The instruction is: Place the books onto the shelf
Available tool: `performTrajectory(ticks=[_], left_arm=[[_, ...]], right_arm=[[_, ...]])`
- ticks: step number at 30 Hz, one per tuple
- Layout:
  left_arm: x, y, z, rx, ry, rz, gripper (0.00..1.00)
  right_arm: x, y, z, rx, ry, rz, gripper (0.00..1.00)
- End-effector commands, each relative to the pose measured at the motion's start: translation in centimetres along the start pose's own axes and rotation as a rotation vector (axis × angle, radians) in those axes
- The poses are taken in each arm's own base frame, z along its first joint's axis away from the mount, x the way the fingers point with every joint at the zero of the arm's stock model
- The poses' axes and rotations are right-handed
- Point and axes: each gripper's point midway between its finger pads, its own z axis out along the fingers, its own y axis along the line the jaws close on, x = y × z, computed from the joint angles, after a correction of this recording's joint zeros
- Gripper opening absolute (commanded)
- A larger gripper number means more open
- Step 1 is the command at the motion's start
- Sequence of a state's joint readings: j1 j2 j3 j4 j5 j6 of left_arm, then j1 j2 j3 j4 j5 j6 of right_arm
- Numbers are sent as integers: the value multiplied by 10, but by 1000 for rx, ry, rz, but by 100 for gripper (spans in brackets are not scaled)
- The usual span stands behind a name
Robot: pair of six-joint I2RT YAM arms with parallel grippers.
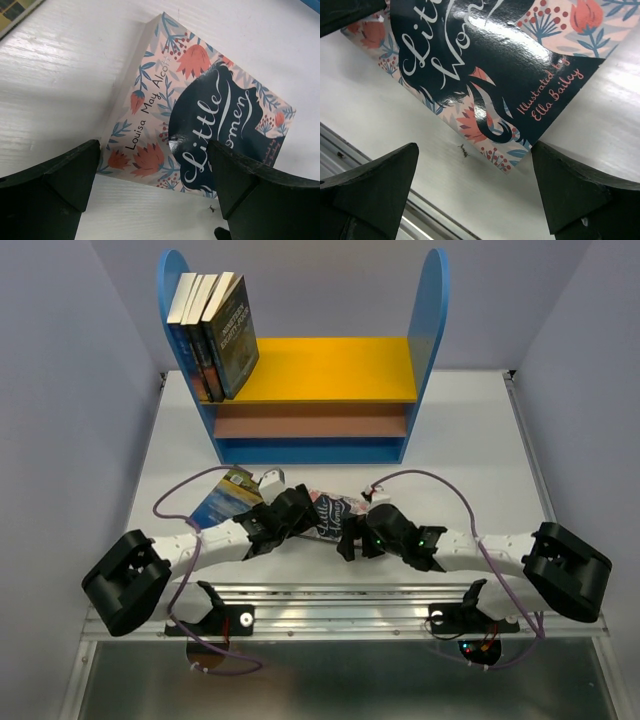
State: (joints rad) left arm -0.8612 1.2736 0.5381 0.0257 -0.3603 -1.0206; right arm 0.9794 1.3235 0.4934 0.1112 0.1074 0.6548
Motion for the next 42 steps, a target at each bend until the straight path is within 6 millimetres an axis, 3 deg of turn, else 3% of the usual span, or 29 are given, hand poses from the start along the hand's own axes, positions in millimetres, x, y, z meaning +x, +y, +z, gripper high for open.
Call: performTrajectory(ticks=[1, 5, 6, 10, 14, 16, 17, 19, 20, 21, 25, 27, 31, 37, 38, 42], left_arm=[[-27, -32, -13, 66, -61, -20, 99], [-31, -23, -27, 51, -68, -34, 99], [-28, -20, -28, 51, -54, -55, 99], [-7, -12, -33, 74, 26, -128, 99], [21, 7, -32, 51, 112, -172, 99], [32, 11, -32, 47, 145, -180, 99], [36, 10, -31, 52, 153, -187, 99], [45, 9, -31, 56, 175, -187, 99], [44, -2, -30, 99, 167, -202, 99], [49, 1, -27, 102, 174, -204, 99], [51, -10, -20, 167, 169, -259, 99], [48, -10, -16, 139, 155, -256, 99], [40, 0, -7, 29, 114, -270, 93], [35, 17, 16, -77, 105, -281, 79], [35, 17, 18, -87, 109, -281, 78], [37, 22, 31, -123, 127, -265, 62]], right_arm=[[-20, 30, -11, -43, -45, 76, 100], [-48, 15, -32, 74, -135, 57, 100], [-64, 10, -37, 121, -196, 44, 100], [-92, 7, -44, 169, -264, -25, 100], [-112, -2, -31, 236, -253, -73, 100], [-117, -10, -15, 248, -198, -119, 100], [-139, -14, -13, 247, -221, -94, 100], [-147, -11, -2, 186, -180, -114, 100], [-147, -14, 8, 179, -153, -121, 100], [-158, -10, 12, 162, -167, -127, 100], [-143, -9, 42, 94, -49, -140, 100], [-123, -8, 55, 64, 25, -92, 100], [-90, -15, 62, 56, 114, -26, 100], [-66, -12, 51, 4, 162, 23, 100], [-69, -6, 43, -19, 146, 26, 100], [-52, 6, 24, -117, 167, 62, 100]])
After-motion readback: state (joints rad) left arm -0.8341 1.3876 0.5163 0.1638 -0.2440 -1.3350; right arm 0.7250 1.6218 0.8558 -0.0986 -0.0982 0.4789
